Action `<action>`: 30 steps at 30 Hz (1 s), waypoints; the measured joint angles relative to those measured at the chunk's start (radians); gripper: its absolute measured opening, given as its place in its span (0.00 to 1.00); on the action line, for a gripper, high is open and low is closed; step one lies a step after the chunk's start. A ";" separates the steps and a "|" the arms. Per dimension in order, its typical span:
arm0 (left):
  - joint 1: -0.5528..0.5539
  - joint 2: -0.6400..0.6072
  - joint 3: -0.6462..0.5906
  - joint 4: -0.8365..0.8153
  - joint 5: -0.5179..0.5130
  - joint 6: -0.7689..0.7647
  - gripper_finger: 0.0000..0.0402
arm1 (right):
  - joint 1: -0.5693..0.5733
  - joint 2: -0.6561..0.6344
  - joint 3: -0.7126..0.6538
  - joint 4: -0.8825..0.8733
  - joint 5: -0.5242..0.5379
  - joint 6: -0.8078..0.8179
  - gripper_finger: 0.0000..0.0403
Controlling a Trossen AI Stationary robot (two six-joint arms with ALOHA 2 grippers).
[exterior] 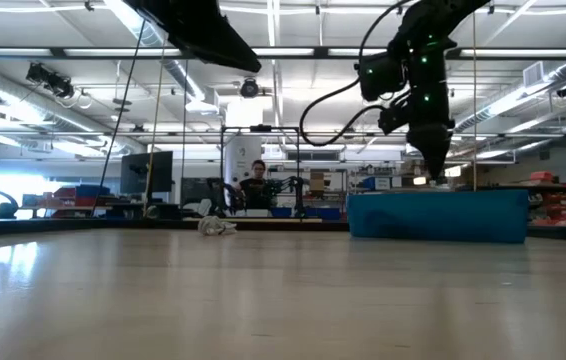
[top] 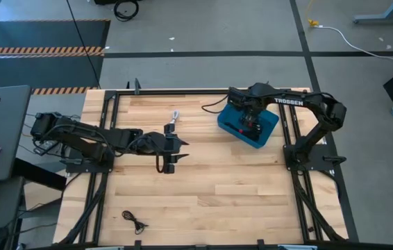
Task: Pick and place USB-C Cables
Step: Put the black USB cable into the blue bin, then put the white USB cable into the blue bin
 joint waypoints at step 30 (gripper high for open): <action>0.564 0.122 -0.001 -0.323 0.143 -0.467 0.47 | 0.468 -0.004 0.232 0.166 -0.135 -0.004 0.57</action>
